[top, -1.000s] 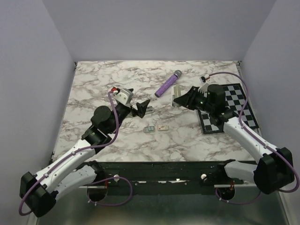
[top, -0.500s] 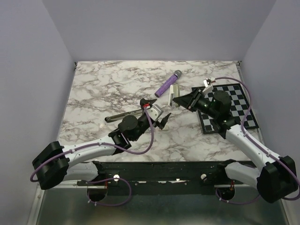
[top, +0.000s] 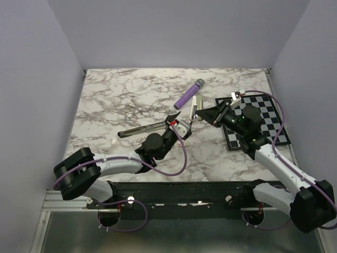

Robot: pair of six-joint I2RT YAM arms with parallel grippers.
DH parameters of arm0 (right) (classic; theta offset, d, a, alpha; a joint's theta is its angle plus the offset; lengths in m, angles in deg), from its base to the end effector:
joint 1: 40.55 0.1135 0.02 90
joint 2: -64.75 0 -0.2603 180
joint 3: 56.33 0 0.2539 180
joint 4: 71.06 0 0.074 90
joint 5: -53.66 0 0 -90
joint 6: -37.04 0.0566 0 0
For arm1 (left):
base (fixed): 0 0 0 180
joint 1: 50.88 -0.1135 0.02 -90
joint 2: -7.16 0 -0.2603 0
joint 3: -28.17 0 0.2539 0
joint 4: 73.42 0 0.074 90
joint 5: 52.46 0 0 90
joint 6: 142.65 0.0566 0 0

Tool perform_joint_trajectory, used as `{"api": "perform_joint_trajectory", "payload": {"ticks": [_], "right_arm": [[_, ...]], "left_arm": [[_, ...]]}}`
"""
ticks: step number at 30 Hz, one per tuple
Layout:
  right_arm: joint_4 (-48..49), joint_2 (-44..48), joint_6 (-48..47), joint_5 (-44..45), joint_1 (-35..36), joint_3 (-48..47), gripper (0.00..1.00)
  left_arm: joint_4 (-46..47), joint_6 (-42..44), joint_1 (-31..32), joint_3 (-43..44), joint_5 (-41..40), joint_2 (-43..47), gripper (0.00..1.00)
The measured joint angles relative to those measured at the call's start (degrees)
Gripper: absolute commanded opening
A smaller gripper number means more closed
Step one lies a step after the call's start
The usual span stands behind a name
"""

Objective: Load the staples into the stapler

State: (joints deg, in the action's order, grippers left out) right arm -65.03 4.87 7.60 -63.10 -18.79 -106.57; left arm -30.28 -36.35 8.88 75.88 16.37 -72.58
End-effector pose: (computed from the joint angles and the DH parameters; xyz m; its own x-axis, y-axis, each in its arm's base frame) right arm 0.2357 0.1215 0.2883 -0.6805 0.5656 -0.4658 -0.3169 0.3460 0.8831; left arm 0.1754 -0.2604 0.2594 0.2692 0.0580 -0.9613 0.5747 0.7913 0.2086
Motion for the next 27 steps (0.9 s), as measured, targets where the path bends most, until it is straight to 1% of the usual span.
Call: {"api": "perform_joint_trajectory", "payload": {"ticks": [12, 14, 15, 16, 18, 19, 22, 27], "right_arm": [[1.66, 0.42, 1.55, -0.02, 0.04, 0.72, 0.01], [1.66, 0.42, 1.57, -0.02, 0.04, 0.87, 0.01], [1.66, 0.42, 1.57, -0.02, 0.04, 0.92, 0.01], [1.68, 0.42, 1.6, -0.02, 0.04, 0.92, 0.01], [1.81, 0.42, 1.62, 0.09, 0.04, 0.92, 0.01], [2.01, 0.42, 1.68, 0.24, 0.04, 0.92, 0.01], [2.45, 0.42, 1.95, 0.42, 0.04, 0.92, 0.01], [3.06, 0.42, 2.03, 0.59, 0.04, 0.92, 0.01]], "left_arm": [[3.65, -3.65, 0.37, 0.04, 1.44, -0.96, 0.65], [4.2, -4.52, 0.37, 0.11, 1.53, -1.09, 0.59], [4.44, -4.94, 0.35, 0.24, 1.51, -1.29, 0.55], [4.66, -5.25, 0.37, 0.44, 1.53, -1.49, 0.49], [4.57, -5.9, 0.37, 0.85, 1.53, -1.79, 0.43], [4.37, -6.36, 0.37, 1.11, 1.53, -1.95, 0.38], [4.17, -7.43, 0.72, 1.66, 1.31, -2.36, 0.35], [3.89, -9.66, 1.01, 2.27, -0.52, -2.82, 0.36]]}}
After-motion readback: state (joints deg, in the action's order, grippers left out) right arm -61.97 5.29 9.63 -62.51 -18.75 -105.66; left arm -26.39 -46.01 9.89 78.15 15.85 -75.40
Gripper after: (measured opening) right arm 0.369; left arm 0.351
